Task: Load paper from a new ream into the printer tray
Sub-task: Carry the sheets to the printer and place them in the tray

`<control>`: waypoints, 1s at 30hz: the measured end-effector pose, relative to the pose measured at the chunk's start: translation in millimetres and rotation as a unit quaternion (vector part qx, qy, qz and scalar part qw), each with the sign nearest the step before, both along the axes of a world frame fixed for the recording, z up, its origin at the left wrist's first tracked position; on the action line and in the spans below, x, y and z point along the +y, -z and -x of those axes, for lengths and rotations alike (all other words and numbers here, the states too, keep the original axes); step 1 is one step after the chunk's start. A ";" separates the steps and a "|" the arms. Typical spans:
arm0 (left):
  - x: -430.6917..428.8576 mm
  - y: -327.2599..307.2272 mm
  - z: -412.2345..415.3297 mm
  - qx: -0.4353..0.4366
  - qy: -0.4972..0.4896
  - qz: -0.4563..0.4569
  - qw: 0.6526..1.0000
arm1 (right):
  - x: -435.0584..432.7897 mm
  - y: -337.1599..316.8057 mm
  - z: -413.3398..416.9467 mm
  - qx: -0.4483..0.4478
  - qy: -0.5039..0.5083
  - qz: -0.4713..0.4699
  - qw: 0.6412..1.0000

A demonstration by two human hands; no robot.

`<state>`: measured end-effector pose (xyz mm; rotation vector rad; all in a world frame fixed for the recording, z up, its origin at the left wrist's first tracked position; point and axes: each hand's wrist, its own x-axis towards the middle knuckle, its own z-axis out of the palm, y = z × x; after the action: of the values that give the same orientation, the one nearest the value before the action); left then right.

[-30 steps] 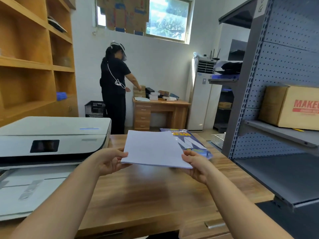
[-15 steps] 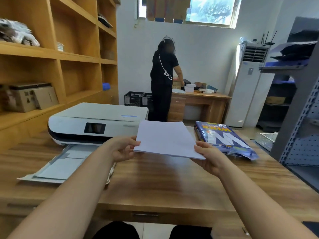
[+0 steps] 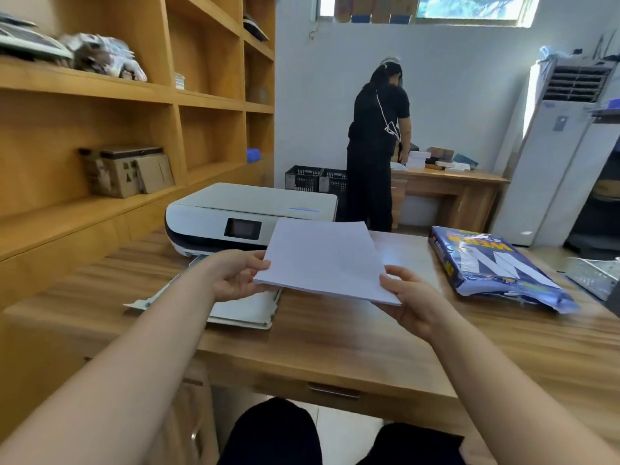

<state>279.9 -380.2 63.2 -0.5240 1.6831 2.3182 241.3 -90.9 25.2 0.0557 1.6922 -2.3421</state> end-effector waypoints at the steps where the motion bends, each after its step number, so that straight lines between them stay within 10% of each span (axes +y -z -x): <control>1: -7.1 1.6 -3.4 -0.001 -0.001 -0.002 1.000 | -6.8 2.5 -1.2 -0.001 -0.004 0.002 1.000; 30: -146.4 45.3 -76.4 -0.058 -0.089 0.070 0.992 | -144.3 48.1 -52.1 -0.037 -0.144 -0.018 0.989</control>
<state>356.3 -526.6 17.9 -0.8534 1.8175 2.2471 293.4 -235.2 -22.9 -0.0896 1.5887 -2.0743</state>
